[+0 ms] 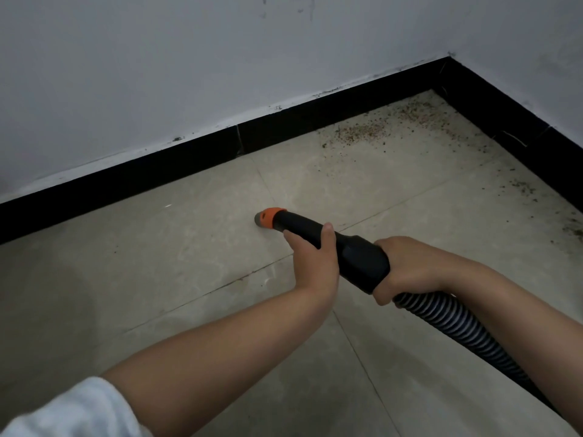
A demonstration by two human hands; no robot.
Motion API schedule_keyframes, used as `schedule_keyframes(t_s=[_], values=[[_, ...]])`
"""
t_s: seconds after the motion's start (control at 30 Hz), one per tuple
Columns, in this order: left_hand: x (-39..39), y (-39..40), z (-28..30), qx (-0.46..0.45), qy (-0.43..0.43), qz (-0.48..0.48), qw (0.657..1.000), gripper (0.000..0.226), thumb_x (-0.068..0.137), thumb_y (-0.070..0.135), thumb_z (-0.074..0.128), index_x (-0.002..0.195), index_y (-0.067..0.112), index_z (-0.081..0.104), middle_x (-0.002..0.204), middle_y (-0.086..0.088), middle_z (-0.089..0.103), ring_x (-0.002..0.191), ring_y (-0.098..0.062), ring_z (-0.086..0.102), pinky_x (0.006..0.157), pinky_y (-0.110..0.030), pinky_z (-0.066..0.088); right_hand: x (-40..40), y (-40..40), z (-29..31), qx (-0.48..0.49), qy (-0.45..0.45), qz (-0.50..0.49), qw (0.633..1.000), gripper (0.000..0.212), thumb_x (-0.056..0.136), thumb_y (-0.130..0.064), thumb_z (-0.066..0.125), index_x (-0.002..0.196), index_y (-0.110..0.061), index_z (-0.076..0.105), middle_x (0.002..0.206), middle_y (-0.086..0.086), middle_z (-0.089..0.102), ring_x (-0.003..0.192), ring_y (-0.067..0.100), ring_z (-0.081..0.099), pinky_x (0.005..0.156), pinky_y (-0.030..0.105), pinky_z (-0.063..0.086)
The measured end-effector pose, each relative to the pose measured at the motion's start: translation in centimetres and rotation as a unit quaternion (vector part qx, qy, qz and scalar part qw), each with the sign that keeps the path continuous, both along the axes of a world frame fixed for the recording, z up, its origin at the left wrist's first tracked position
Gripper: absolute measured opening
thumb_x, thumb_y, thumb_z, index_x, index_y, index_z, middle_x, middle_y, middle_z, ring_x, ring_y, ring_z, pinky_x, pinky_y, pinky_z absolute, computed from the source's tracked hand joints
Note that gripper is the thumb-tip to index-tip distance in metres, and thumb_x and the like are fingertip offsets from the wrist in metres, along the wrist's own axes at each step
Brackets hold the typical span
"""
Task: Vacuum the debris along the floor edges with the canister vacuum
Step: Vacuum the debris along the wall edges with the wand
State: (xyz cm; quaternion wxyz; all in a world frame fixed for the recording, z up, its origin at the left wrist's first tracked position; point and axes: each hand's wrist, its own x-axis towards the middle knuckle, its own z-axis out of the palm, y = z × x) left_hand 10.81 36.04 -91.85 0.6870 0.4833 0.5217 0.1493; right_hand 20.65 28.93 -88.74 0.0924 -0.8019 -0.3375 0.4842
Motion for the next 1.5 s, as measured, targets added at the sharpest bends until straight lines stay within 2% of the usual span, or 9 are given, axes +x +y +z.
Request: schedule_keyframes(t_s=[0.13,0.3,0.47,0.63,0.73,0.87,1.07,1.27,1.5], values=[[-0.5,-0.5,0.1,-0.013,-0.005,0.008,1.000,0.067,0.097,0.030,0.043,0.150,0.017,0.003,0.129,-0.002,0.050,0.111,-0.013,0.050,0.092,-0.020,0.035,0.0,0.0,0.6,-0.014,-0.005,0.029,0.999,0.027,0.063,-0.002,0.073,0.076,-0.012,0.052,0.067,0.003,0.059,0.050,0.015,0.061,0.049,0.025,0.050],[-1.0,-1.0,0.0,-0.035,-0.030,0.029,0.999,0.066,0.096,0.027,0.045,0.149,0.022,0.005,0.112,0.007,0.046,0.102,-0.009,0.049,0.098,-0.025,0.038,0.2,-0.2,0.6,-0.037,-0.027,0.071,0.996,0.027,0.063,-0.008,0.075,0.078,-0.015,0.053,0.070,-0.001,0.059,0.057,0.013,0.060,0.058,0.029,0.051],[-0.8,-1.2,0.2,-0.053,-0.029,0.031,0.998,0.067,0.096,0.030,0.045,0.149,0.022,0.004,0.113,0.007,0.045,0.113,-0.015,0.050,0.108,-0.036,0.037,0.4,-0.4,1.6,-0.050,-0.039,0.093,0.994,0.028,0.063,-0.011,0.075,0.080,-0.015,0.054,0.070,-0.002,0.059,0.057,0.010,0.059,0.054,0.025,0.049],[0.1,-1.2,0.4,-0.066,-0.022,0.027,0.997,0.070,0.097,0.031,0.044,0.150,0.020,0.000,0.135,-0.002,0.046,0.122,-0.019,0.048,0.109,-0.034,0.035,1.0,-0.4,1.8,-0.044,-0.045,0.083,0.995,0.027,0.063,-0.009,0.075,0.078,-0.014,0.054,0.068,-0.001,0.060,0.058,0.013,0.060,0.057,0.028,0.051],[0.3,-0.3,0.3,-0.049,-0.029,0.026,0.998,0.067,0.097,0.028,0.045,0.149,0.021,0.004,0.126,0.001,0.048,0.115,-0.015,0.049,0.105,-0.028,0.036,0.8,0.3,1.3,-0.031,-0.038,0.064,0.997,0.026,0.064,-0.007,0.075,0.079,-0.013,0.054,0.073,0.002,0.059,0.061,0.016,0.061,0.063,0.033,0.054],[0.4,1.7,-0.6,-0.033,-0.046,0.026,0.998,0.060,0.095,0.023,0.049,0.146,0.019,0.016,0.114,0.002,0.052,0.105,-0.017,0.053,0.104,-0.040,0.041,0.4,1.6,0.5,-0.008,-0.023,0.042,0.999,0.024,0.066,-0.005,0.073,0.082,-0.007,0.056,0.072,0.004,0.058,0.061,0.019,0.059,0.062,0.032,0.051],[-0.7,3.7,-1.4,-0.062,-0.046,0.068,0.995,0.065,0.090,0.021,0.057,0.144,0.018,0.022,0.124,-0.007,0.054,0.107,-0.022,0.057,0.100,-0.038,0.045,-0.2,3.2,0.0,-0.002,0.008,0.054,0.999,0.026,0.067,-0.002,0.072,0.088,-0.002,0.058,0.071,0.006,0.058,0.061,0.021,0.060,0.066,0.036,0.052],[-5.1,5.5,-1.9,-0.058,-0.002,0.114,0.992,0.061,0.086,0.019,0.063,0.137,0.012,0.031,0.118,-0.010,0.057,0.096,-0.021,0.060,0.068,-0.023,0.052,-2.9,5.5,-0.9,-0.016,0.030,0.139,0.990,0.026,0.065,-0.009,0.075,0.079,-0.014,0.054,0.074,0.000,0.058,0.062,0.014,0.059,0.060,0.029,0.050],[-9.8,6.2,-2.8,-0.065,0.009,0.099,0.993,0.045,0.086,0.017,0.061,0.125,0.011,0.040,0.107,-0.005,0.058,0.098,-0.020,0.060,0.079,-0.031,0.054,-6.0,6.2,-1.2,-0.026,0.024,0.204,0.978,0.030,0.065,-0.015,0.075,0.076,-0.020,0.047,0.076,-0.005,0.053,0.063,0.007,0.054,0.051,0.018,0.042]])
